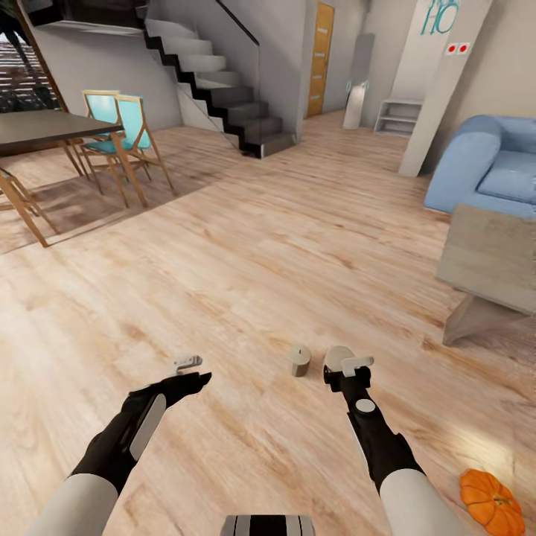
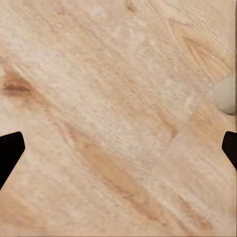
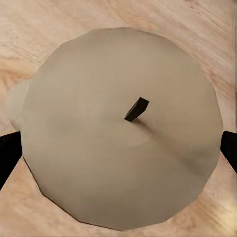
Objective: Place each of the two pumpkins and all three candles from the living room inside a cabinet in the living room (use any cabinet), then make sure every cabinet is closed, and position the cauldron so it is next to a table in the living room.
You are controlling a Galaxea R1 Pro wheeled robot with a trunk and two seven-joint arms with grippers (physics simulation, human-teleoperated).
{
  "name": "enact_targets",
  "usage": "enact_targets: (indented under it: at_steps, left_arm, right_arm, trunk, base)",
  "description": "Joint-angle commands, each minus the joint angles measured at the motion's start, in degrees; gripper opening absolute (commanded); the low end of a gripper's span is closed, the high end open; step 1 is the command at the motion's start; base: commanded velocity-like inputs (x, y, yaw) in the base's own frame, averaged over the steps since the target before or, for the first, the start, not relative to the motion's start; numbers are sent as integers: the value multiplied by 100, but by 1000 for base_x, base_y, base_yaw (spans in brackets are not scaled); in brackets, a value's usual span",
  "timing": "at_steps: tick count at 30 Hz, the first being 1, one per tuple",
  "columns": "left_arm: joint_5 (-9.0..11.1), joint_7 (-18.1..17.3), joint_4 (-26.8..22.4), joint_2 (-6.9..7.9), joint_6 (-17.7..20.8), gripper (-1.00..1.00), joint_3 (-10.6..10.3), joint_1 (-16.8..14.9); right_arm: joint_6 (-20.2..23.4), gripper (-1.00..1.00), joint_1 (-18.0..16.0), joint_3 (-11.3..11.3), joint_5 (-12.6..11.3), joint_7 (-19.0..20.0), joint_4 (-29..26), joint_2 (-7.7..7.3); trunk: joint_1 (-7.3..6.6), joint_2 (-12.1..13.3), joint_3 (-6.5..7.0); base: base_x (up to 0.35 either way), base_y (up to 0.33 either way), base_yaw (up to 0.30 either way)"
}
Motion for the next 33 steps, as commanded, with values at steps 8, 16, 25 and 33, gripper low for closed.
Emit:
enact_targets:
  at_steps: [8,16,25,33]
  left_arm:
    - [0,0,-1,0,1,100,0,-2]
    - [0,0,-7,0,6,100,1,-3]
    - [0,0,-7,0,8,100,0,0]
    - [0,0,1,-5,8,100,-25,0]
  right_arm:
    - [0,-100,0,0,3,0,-2,-2]
    - [0,-100,0,0,1,0,-2,-3]
    - [0,-100,0,0,3,0,-2,-1]
    - [0,-100,0,0,1,2,-2,-9]
  trunk:
    - [0,0,60]
    - [0,0,119]
    - [0,0,186]
    - [0,0,245]
  base:
    - [281,146,-208]
    - [291,132,-208]
    - [321,24,-208]
    - [327,0,-208]
